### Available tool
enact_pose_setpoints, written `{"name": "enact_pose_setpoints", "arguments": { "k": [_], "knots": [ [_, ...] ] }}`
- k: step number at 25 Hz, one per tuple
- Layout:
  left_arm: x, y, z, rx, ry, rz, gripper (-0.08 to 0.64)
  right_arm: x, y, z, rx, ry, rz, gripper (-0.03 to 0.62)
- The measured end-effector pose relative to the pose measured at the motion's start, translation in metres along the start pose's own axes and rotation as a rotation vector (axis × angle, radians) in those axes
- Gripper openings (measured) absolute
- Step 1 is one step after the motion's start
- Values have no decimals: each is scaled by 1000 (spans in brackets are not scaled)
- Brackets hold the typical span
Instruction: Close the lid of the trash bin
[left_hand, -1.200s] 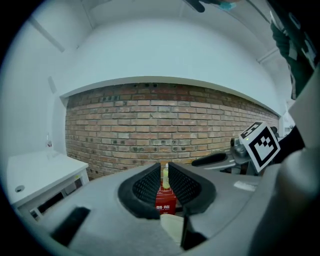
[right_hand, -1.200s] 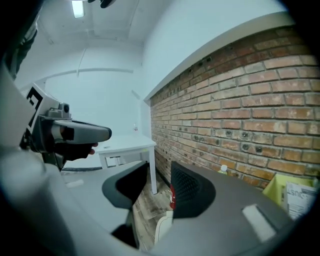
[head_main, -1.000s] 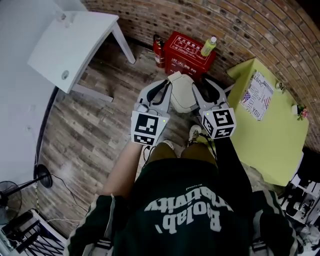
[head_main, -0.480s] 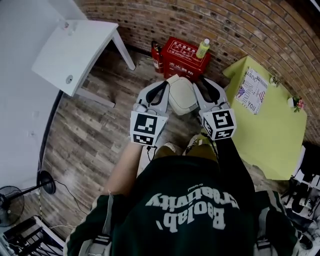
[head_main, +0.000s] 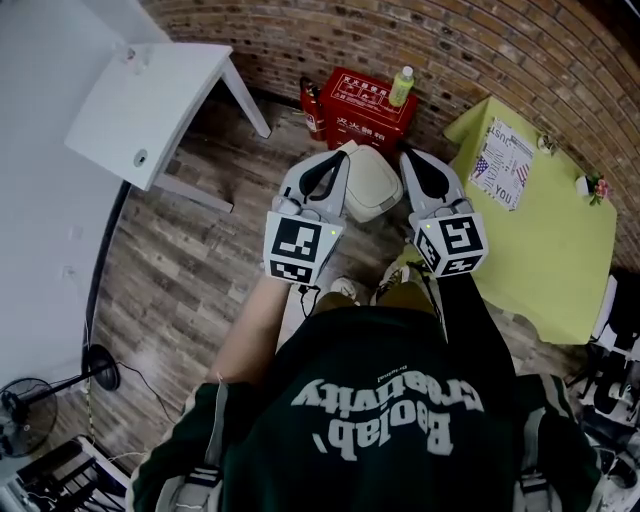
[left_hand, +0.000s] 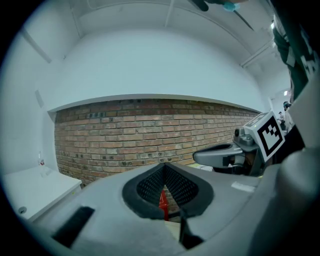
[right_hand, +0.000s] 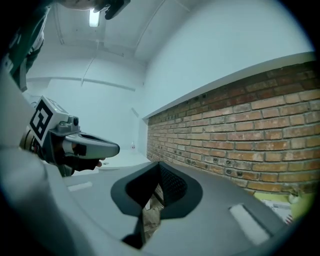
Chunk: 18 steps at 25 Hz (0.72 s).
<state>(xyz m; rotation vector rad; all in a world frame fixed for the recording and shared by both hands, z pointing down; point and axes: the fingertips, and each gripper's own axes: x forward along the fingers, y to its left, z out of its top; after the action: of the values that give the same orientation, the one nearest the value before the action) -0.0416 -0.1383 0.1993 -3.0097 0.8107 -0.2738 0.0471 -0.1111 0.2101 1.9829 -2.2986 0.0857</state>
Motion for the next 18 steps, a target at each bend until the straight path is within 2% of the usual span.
{"name": "enact_pose_setpoints", "arguments": {
  "k": [10, 14, 18],
  "knots": [
    [-1, -6, 5, -1, -11, 8, 6, -12, -1, 7, -37, -31, -7, 12],
    [-4, -3, 5, -16, -14, 11, 6, -13, 4, 6, -89, -24, -22, 11],
    [-5, -1, 1, -23, -6, 16, 6, -13, 2, 3, -90, -17, -35, 12]
  ]
}}
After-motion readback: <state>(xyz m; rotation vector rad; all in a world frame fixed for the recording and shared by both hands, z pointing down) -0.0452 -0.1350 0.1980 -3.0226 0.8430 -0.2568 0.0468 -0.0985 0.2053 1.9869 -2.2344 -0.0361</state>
